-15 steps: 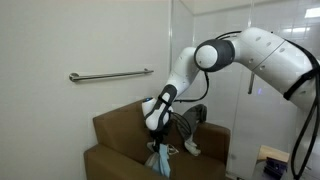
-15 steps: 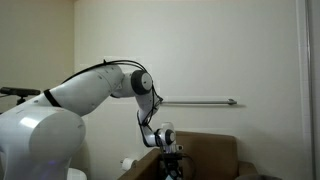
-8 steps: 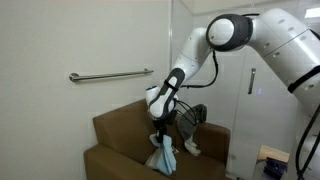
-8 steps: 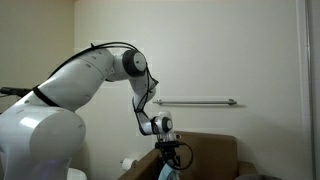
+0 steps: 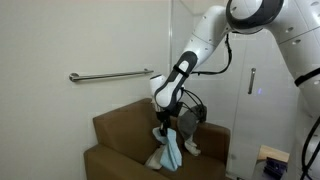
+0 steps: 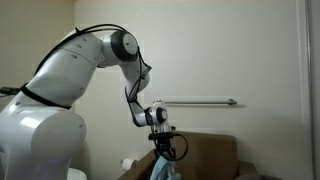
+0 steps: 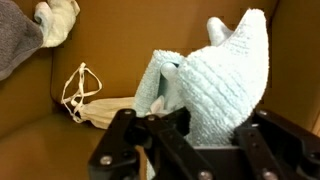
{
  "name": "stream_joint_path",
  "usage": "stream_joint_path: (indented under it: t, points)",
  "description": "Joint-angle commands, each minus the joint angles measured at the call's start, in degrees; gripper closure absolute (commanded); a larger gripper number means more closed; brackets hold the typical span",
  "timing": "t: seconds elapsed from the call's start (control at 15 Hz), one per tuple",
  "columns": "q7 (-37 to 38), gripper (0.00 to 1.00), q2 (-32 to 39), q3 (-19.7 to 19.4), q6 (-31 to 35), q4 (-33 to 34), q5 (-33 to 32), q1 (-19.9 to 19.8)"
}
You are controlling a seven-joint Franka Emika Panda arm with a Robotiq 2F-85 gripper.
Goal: Put the blue cloth on the arm of the couch
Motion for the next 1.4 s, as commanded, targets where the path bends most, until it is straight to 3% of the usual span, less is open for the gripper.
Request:
stream_joint_path:
  t: [0.0, 0.27, 0.53, 0.67, 1.0, 1.33]
  points:
    - [0.7, 0.99, 0.0, 1.6, -0.2, 0.0, -1.1, -1.6]
    - [3.8, 0.99, -4.6, 0.6, 2.1, -3.4, -6.5, 1.5]
    - [14.4, 0.99, -12.7, -1.0, 1.9, -5.3, -20.1, 7.3]
    - [19.3, 0.99, -16.0, 1.1, 0.1, -4.7, -24.4, 9.2]
    - [24.1, 0.99, -12.8, 9.8, -2.5, 1.7, -27.3, 12.8]
    - [34.1, 0.99, -3.8, 10.4, -8.2, 11.2, -32.6, 16.7]
